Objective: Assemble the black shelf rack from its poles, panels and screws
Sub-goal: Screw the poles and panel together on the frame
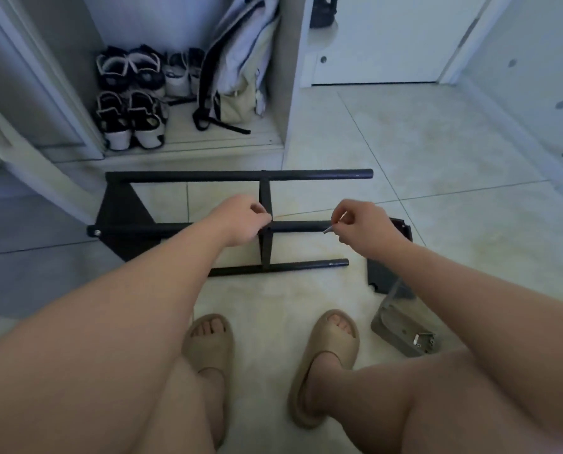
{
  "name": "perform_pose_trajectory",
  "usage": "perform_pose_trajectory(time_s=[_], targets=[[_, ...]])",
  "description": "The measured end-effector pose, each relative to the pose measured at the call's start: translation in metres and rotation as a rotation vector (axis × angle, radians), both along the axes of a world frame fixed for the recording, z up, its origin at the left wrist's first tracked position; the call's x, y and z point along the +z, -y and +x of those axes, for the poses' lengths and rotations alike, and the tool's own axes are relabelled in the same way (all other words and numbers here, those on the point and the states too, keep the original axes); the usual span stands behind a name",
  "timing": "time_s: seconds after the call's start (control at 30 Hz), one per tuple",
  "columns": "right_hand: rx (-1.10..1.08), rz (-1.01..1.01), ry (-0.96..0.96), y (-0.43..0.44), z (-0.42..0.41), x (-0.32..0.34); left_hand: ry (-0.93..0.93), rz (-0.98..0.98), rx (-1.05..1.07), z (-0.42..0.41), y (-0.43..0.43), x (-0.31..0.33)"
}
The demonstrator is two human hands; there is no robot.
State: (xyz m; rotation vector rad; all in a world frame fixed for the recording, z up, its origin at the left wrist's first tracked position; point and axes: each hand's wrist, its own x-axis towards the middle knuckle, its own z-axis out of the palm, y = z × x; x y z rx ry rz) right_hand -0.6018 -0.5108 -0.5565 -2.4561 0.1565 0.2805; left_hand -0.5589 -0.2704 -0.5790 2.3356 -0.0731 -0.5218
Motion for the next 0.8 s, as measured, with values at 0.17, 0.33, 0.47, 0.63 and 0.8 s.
perform_pose_trajectory(time_s=[0.17, 0.33, 0.47, 0.63, 0.8], targets=[[0.037, 0.073, -0.072, -0.043, 0.029, -0.013, 0.164, 0.097, 0.109, 0.023, -0.031, -0.019], [0.096, 0.089, -0.112, -0.074, 0.053, -0.033, 0.166, 0.175, 0.044, 0.041, -0.037, -0.043], [0.119, 0.062, -0.147, -0.085, 0.067, -0.045, 0.137, 0.242, -0.028, 0.057, -0.035, -0.057], [0.146, 0.056, -0.19, -0.084, 0.074, -0.056, 0.137, 0.248, -0.116, 0.074, -0.023, -0.07], [0.144, 0.066, -0.192, -0.076, 0.076, -0.062, 0.018, 0.162, -0.106, 0.084, -0.015, -0.078]])
